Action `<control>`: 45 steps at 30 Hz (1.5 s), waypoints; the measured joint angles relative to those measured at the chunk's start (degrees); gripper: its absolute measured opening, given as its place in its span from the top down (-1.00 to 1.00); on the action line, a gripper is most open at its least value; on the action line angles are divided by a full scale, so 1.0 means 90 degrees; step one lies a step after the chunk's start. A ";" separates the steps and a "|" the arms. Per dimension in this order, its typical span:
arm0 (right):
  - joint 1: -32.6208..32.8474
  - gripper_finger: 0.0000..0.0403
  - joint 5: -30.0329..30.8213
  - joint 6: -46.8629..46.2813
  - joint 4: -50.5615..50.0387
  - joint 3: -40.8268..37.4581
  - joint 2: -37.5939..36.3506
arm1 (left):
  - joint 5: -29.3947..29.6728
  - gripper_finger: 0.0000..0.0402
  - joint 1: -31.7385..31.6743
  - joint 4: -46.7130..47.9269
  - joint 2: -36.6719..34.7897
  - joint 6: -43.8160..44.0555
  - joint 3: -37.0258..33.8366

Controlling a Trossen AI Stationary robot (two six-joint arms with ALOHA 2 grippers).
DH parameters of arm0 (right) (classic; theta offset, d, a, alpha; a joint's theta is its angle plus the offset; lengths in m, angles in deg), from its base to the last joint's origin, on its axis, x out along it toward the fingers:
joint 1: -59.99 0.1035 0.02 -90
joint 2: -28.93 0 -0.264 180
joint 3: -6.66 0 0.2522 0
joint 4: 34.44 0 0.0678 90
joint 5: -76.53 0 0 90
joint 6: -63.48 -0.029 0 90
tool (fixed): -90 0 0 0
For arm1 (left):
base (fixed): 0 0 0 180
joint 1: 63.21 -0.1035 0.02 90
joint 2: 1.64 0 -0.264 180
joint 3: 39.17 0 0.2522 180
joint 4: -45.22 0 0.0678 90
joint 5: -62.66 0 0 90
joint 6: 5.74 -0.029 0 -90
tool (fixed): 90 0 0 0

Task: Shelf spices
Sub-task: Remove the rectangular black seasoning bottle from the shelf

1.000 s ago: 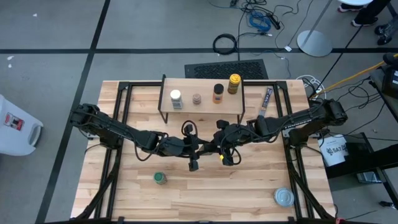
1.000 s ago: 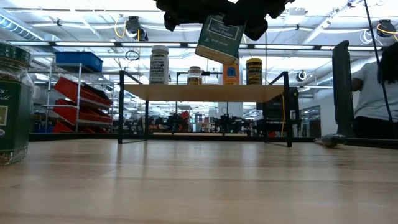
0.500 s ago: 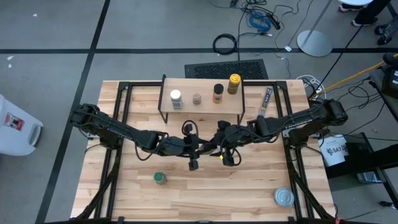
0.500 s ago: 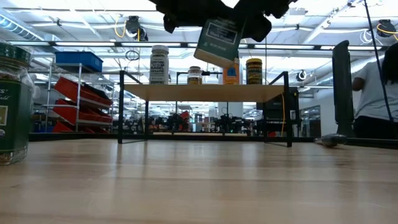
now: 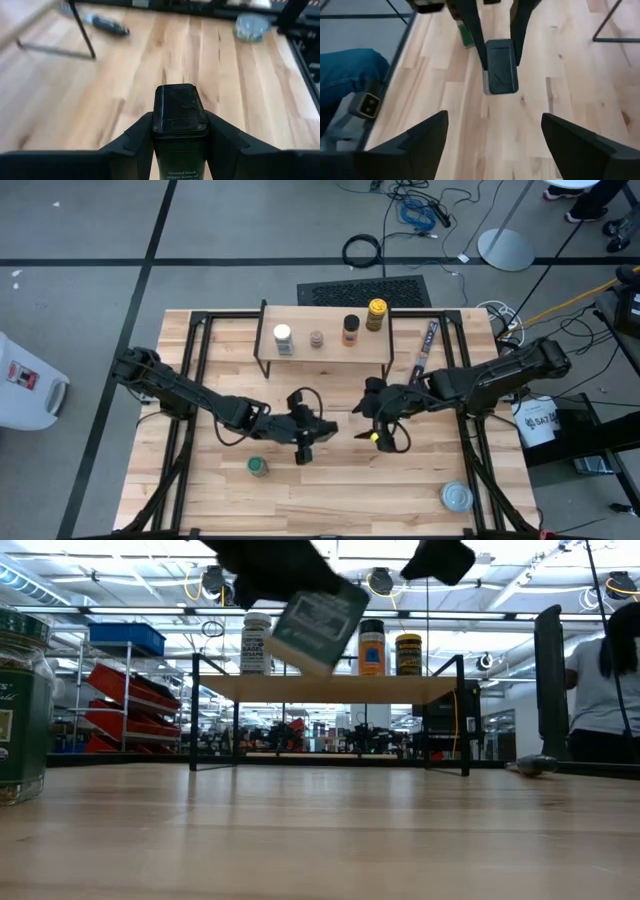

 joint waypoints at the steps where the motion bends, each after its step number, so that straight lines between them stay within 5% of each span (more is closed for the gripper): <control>1: 0.0047 -0.53 0.0012 -0.0013 -0.0009 0.0000 -0.0040 | 0.0006 0.28 0.0063 0.0132 0.0000 0.0141 0.0000; 6: 0.0204 -0.53 0.0029 -0.0013 -0.0029 0.0000 -0.0065 | 0.0407 0.28 0.0475 0.0609 0.0000 0.0813 0.0000; 17: 0.0289 -0.53 0.0135 -0.0011 0.0015 0.0000 -0.0065 | 0.2713 0.28 0.1748 0.0899 0.0000 0.1851 -0.0290; 26: 0.0293 -0.53 0.0194 -0.0016 0.0121 0.0000 -0.0065 | 0.4057 0.28 0.2389 0.2408 0.0000 0.2519 -0.0292; 37: 0.0293 -0.53 0.0185 -0.0035 0.0158 0.0000 -0.0065 | 0.4883 0.28 0.3175 0.5370 0.0000 0.6147 -0.0293; 45: 0.0293 -0.53 0.0180 -0.0023 0.0163 0.0000 -0.0065 | 0.5266 0.28 0.3757 0.5562 0.0000 0.6784 -0.0427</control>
